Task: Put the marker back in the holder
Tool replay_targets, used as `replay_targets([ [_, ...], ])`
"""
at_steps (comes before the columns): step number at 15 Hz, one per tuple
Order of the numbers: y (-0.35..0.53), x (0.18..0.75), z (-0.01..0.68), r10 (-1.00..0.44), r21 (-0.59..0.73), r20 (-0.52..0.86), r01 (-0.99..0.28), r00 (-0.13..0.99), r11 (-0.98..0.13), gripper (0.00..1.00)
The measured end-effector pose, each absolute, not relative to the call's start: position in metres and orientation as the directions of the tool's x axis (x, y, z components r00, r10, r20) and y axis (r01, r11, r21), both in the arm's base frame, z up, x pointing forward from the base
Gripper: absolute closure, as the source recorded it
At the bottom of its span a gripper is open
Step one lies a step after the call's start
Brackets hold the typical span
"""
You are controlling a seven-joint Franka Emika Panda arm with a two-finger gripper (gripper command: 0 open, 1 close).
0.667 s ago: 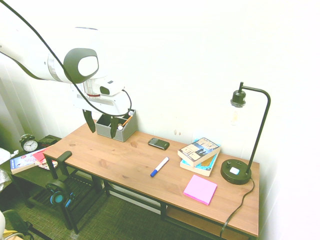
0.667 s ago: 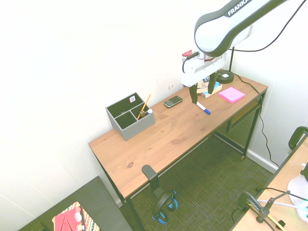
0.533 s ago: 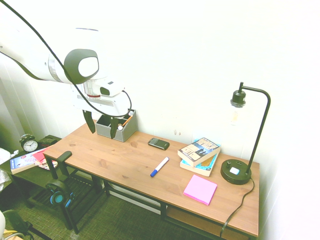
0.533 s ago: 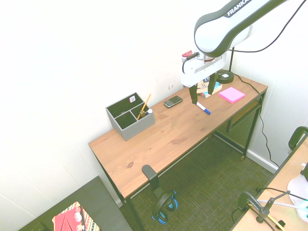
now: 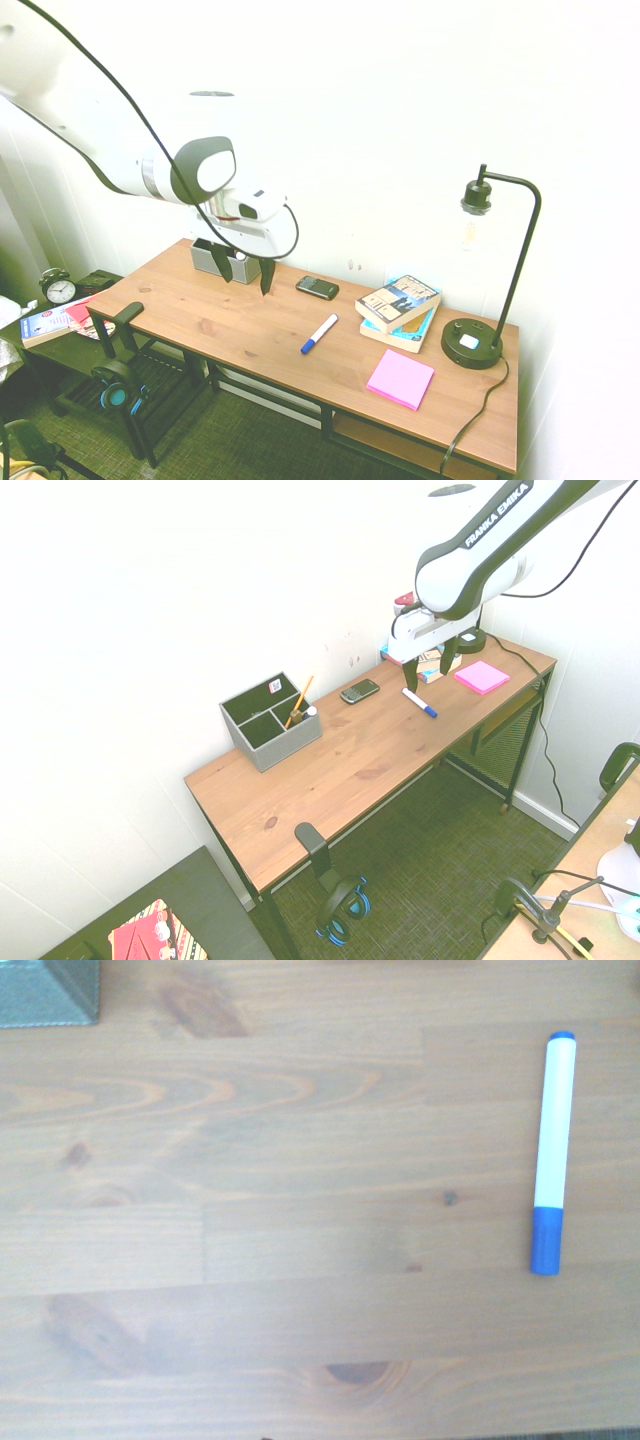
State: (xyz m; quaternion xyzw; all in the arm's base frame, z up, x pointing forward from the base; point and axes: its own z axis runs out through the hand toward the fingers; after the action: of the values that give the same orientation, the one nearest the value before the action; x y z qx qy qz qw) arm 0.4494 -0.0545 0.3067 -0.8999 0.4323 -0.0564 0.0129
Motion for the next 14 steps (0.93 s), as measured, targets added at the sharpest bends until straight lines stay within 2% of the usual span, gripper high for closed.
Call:
replay_targets([
  [8, -0.105, 0.452, 0.207, -0.781, -0.074, 0.096, -0.778, 0.617, -0.624, 0.00],
  [9, -0.110, 0.454, 0.199, -0.781, -0.071, 0.099, -0.778, 0.617, -0.624, 1.00],
  [14, -0.126, 0.470, 0.171, -0.783, -0.082, 0.112, -0.780, 0.611, -0.621, 1.00],
])
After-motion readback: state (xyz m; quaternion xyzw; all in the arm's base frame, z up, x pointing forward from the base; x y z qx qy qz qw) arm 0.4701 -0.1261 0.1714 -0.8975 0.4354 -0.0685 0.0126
